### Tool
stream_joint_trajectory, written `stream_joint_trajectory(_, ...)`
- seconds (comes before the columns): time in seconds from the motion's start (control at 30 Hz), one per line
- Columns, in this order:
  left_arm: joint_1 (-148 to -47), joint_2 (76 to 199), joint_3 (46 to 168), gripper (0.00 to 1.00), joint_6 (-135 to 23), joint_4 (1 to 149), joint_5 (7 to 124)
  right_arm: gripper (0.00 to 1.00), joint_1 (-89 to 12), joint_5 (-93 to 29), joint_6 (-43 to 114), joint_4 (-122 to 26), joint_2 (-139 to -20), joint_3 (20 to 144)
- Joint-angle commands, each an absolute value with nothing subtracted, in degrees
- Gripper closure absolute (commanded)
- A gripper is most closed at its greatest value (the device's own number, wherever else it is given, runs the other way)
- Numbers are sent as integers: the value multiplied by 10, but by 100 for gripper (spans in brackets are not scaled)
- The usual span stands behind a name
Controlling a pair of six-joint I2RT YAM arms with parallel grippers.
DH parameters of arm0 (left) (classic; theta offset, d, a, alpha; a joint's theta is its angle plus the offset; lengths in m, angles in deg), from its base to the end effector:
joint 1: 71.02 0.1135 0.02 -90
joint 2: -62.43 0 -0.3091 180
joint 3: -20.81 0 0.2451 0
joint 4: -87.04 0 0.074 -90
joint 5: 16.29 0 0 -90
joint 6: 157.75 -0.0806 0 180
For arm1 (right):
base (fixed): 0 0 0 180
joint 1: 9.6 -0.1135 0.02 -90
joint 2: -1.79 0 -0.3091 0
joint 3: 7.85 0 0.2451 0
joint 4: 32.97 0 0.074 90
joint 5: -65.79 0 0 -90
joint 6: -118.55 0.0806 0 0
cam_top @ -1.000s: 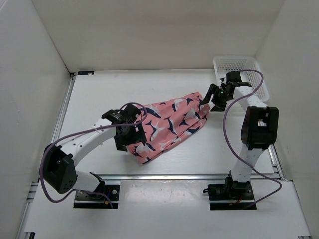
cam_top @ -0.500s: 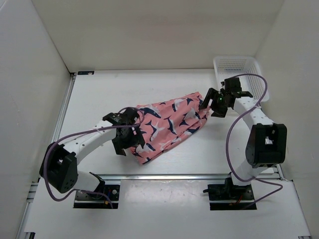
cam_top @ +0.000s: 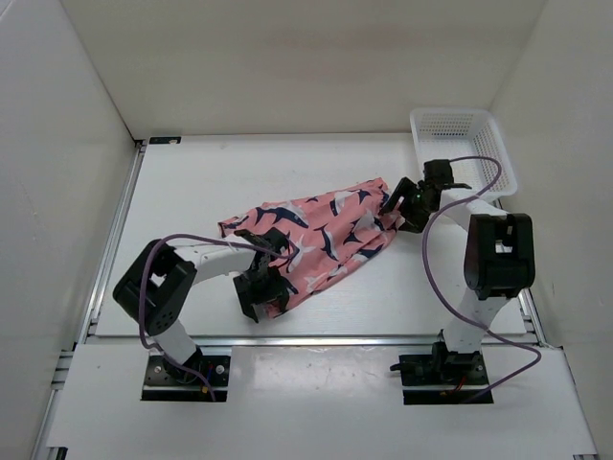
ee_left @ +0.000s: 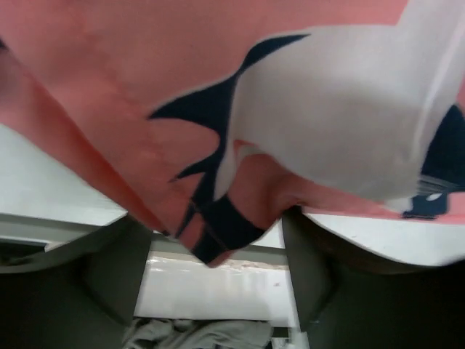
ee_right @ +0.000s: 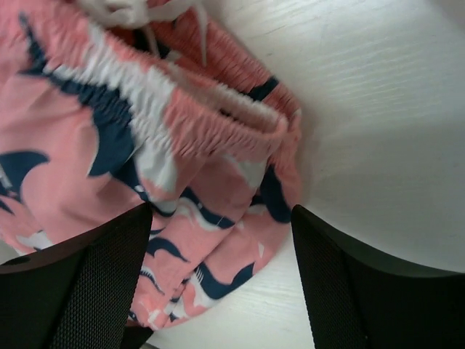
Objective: Fold and stack the shorts
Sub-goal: Fold the shorts
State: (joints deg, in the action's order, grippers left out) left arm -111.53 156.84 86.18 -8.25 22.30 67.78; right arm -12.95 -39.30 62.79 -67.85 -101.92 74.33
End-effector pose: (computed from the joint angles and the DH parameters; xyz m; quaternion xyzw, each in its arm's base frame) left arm 0.1831 -0.1674 0.1489 0.1663 -0.9842 0.0080 0.0608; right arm 0.4033 0.0446 0.1974 0.2162 0.9249 0.2113 0.2307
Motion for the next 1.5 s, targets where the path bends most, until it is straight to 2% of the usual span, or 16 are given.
stream_joint_trajectory(0.0, -1111, 1595, 871, 26, -78, 267, 698, 21, -133, -365, 653, -631, -1037, 729)
stream_joint_trajectory(0.03, -1111, 1595, 877, 34, -78, 267, 703, 23, -140, -356, 653, -626, -1044, 729)
stream_joint_trajectory(0.07, -1105, 1602, 877, 57, -83, 267, 703, 25, -140, -350, 658, -620, -1044, 722)
stream_joint_trajectory(0.17, -1087, 1596, 877, 90, -83, 267, 703, 34, -160, -320, 663, -620, -1050, 717)
stream_joint_trajectory(0.23, -1070, 1575, 867, 90, -89, 267, 713, 41, -178, -299, 663, -620, -1050, 717)
stream_joint_trajectory(0.3, -1058, 1561, 867, 90, -95, 259, 723, 57, -184, -283, 663, -620, -1055, 712)
stream_joint_trajectory(0.37, -1037, 1544, 867, 90, -110, 252, 731, 84, -199, -278, 669, -620, -1055, 712)
stream_joint_trajectory(0.43, -1014, 1536, 883, 90, -122, 236, 749, 100, -205, -271, 675, -620, -1055, 712)
stream_joint_trajectory(0.83, -857, 1549, 1177, 90, -249, 100, 833, 100, -235, -229, 633, -717, -955, 885)
stream_joint_trajectory(1.03, -839, 1505, 1108, 90, -263, 112, 797, 100, -242, -194, 612, -734, -874, 796)
stream_joint_trajectory(1.2, -859, 1433, 972, 90, -234, 145, 764, 100, -247, -152, 617, -734, -757, 622)
stream_joint_trajectory(1.27, -867, 1421, 943, 73, -234, 154, 740, 75, -247, -145, 609, -739, -720, 561)
stream_joint_trajectory(1.3, -867, 1421, 933, 65, -234, 161, 731, 55, -247, -154, 597, -740, -709, 543)
stream_joint_trajectory(1.33, -867, 1421, 927, 59, -241, 161, 731, 23, -247, -168, 589, -752, -692, 531)
stream_joint_trajectory(1.4, -867, 1431, 927, 23, -249, 156, 748, 10, -247, -178, 589, -777, -674, 513)
stream_joint_trajectory(1.47, -867, 1438, 951, 3, -255, 143, 763, 5, -247, -171, 589, -795, -633, 508)
